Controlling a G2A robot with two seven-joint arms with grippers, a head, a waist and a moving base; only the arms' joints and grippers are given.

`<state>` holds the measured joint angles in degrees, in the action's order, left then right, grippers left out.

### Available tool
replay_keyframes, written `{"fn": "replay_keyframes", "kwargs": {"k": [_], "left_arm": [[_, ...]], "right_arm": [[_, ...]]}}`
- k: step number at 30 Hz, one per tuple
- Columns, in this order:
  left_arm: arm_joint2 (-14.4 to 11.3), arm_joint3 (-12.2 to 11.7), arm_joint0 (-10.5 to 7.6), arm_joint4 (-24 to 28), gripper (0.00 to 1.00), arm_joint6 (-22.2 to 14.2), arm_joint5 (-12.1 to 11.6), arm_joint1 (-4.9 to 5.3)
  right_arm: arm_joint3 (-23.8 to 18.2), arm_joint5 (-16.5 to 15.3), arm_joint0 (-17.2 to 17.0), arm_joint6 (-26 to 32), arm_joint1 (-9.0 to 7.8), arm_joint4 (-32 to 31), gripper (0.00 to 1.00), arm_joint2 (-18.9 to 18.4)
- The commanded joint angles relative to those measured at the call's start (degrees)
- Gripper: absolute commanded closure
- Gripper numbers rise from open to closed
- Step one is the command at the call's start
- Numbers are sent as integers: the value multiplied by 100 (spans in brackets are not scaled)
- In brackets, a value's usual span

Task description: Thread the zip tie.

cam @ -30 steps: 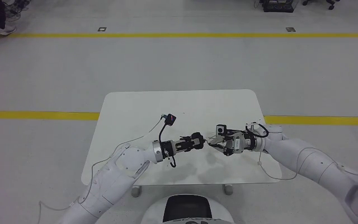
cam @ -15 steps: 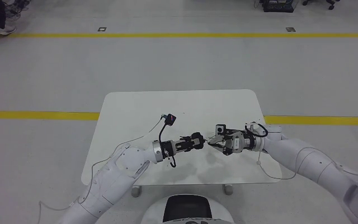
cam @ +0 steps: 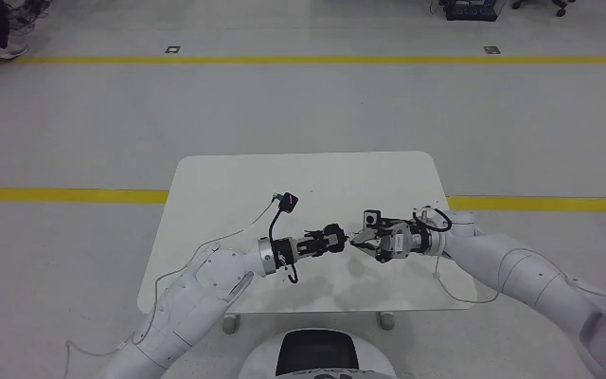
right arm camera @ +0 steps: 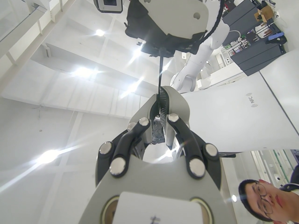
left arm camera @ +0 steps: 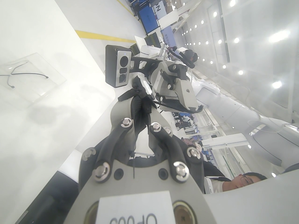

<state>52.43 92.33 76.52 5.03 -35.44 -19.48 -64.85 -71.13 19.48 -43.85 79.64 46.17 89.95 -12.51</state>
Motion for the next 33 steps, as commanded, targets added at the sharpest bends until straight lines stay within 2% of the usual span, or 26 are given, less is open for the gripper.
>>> {"fn": "replay_keyframes", "kwargs": {"k": [1, 18, 33], "left_arm": [[0, 0, 0, 0, 100, 0, 0, 0], [0, 0, 0, 0, 100, 0, 0, 0], [0, 0, 0, 0, 100, 0, 0, 0]], "right_arm": [[23, 0, -4, 0, 5, 0, 100, 4], [47, 0, -104, 0, 34, 0, 100, -105], [124, 0, -48, 0, 85, 0, 100, -19]]}}
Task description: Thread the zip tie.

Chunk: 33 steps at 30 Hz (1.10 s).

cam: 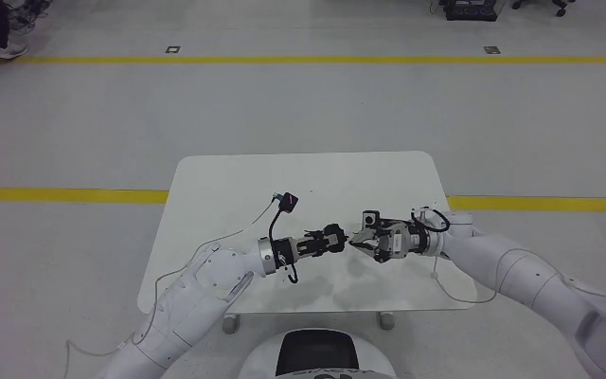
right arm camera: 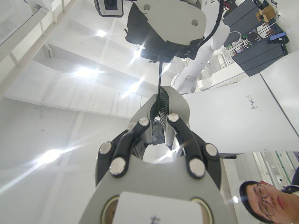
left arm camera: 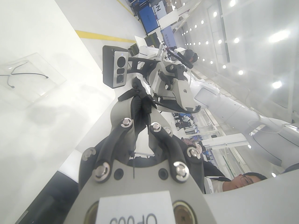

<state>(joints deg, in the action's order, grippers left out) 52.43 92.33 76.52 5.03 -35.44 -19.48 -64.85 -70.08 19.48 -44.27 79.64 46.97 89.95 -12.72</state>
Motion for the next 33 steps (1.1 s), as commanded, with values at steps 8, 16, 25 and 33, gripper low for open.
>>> {"fn": "replay_keyframes", "kwargs": {"k": [8, 16, 25, 33], "left_arm": [[0, 0, 0, 0, 100, 0, 0, 0], [0, 0, 0, 0, 100, 0, 0, 0], [0, 0, 0, 0, 100, 0, 0, 0], [0, 0, 0, 0, 100, 0, 0, 0]], "right_arm": [[88, 0, -46, 0, 46, 0, 100, -36], [120, 0, -69, 0, 62, 0, 100, -45], [167, 0, -126, 0, 87, 0, 100, -82], [184, 0, -136, 0, 99, 0, 59, -86]]}}
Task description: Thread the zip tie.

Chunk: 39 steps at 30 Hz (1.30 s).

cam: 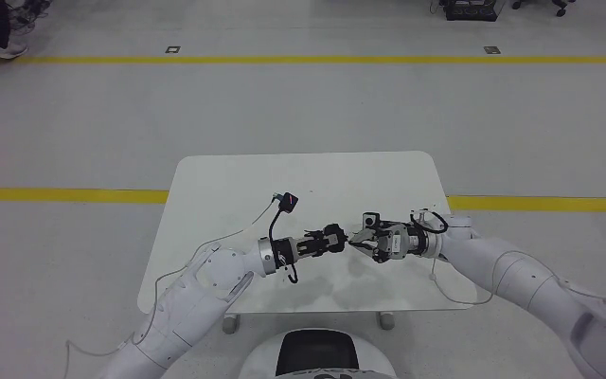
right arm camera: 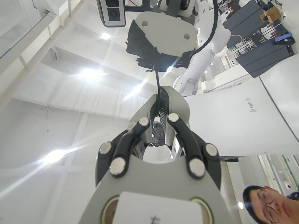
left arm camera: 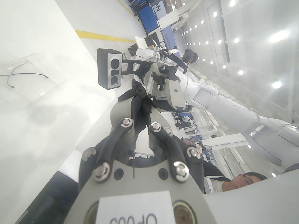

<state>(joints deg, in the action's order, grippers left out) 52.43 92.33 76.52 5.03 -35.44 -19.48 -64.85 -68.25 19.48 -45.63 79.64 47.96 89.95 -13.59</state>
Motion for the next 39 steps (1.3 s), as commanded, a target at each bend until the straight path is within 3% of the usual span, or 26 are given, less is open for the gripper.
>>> {"fn": "replay_keyframes", "kwargs": {"k": [1, 3, 4, 7, 18, 25, 35, 39], "left_arm": [[0, 0, 0, 0, 100, 0, 0, 0], [0, 0, 0, 0, 100, 0, 0, 0], [0, 0, 0, 0, 100, 0, 0, 0], [0, 0, 0, 0, 100, 0, 0, 0], [0, 0, 0, 0, 100, 0, 0, 0], [0, 0, 0, 0, 100, 0, 0, 0], [0, 0, 0, 0, 100, 0, 0, 0], [-30, 11, 27, 192, 100, 56, 88, -6]], "right_arm": [[0, 0, -1, 0, 2, 0, 54, 1], [-1, 0, 0, 0, 4, 0, 46, 1], [-3, 0, 1, 0, 4, 0, 31, 2], [-7, 0, 5, 0, -1, 0, 0, 0], [-134, 0, 21, 0, -128, 0, 0, -61], [-240, -64, -12, 0, -349, -32, 0, -376], [-276, -80, -32, 0, -360, -9, 0, -405], [-325, -613, -216, -162, -375, -36, 0, -652]]}}
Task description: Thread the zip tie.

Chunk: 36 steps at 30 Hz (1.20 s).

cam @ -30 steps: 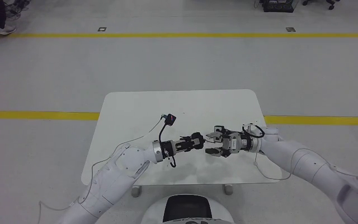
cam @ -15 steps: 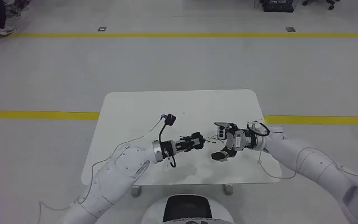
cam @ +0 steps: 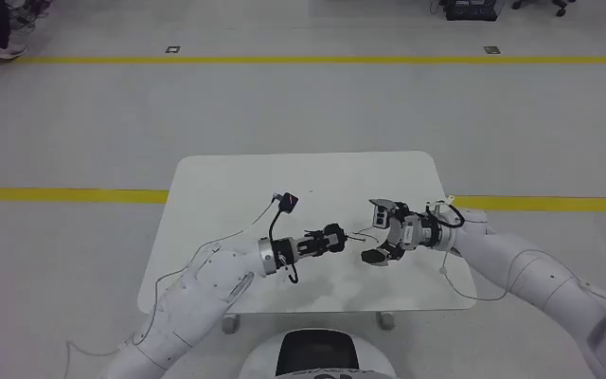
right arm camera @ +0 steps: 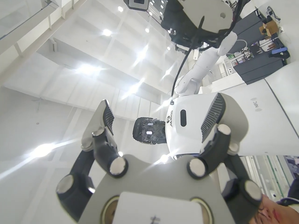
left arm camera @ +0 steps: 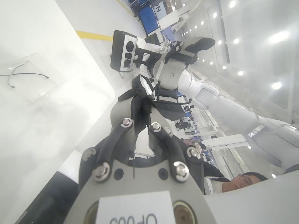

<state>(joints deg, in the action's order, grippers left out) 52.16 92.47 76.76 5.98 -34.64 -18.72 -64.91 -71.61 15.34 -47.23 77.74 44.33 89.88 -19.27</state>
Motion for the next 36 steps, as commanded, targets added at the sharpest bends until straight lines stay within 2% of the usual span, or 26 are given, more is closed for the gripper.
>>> {"fn": "replay_keyframes", "kwargs": {"k": [1, 3, 10, 11, 17, 20, 21, 27, 29, 30, 33, 36], "left_arm": [[9, -16, 0, 210, 100, -70, 30, 4], [29, -30, -6, 357, 100, -130, 57, 9], [100, -52, -40, 787, 100, -344, 135, 33], [112, -54, -48, 824, 100, -365, 150, 37], [141, -55, -58, 959, 100, -400, 237, 53], [153, -57, -83, 834, 100, -333, 300, 63], [152, -27, -110, 386, 100, -154, 327, 75], [152, -27, -110, 386, 100, -154, 327, 75], [150, -23, -106, 396, 100, -136, 333, 73], [138, 1, -86, 494, 100, -105, 351, 67], [169, 9, -103, 860, 100, -309, 394, 73], [226, -7, -127, 1199, 100, -521, 531, 87]], "right_arm": [[48, -417, -108, -109, -33, -177, 0, -164], [-7, -661, -212, -232, -61, -281, 0, -284], [-163, -1916, -640, -532, -224, -917, 0, -824], [-212, -2158, -720, -696, -258, -1090, 0, -920], [-673, -3128, -1086, -1702, -380, -1977, 0, -1304], [-673, -3128, -1086, -1702, -380, -1977, 0, -1304], [-673, -3128, -1086, -1702, -380, -1977, 0, -1304], [-673, -3128, -1086, -1702, -380, -1977, 0, -1304], [-711, -3482, -1073, -2022, -383, -2561, 0, -1409], [-780, -3482, -1076, -2171, -389, -2890, 0, -1512], [-1035, -3482, -1301, -2523, -404, -3831, 0, -2008], [-1367, -3482, -1682, -3000, -395, -4858, 0, -2574]]}}
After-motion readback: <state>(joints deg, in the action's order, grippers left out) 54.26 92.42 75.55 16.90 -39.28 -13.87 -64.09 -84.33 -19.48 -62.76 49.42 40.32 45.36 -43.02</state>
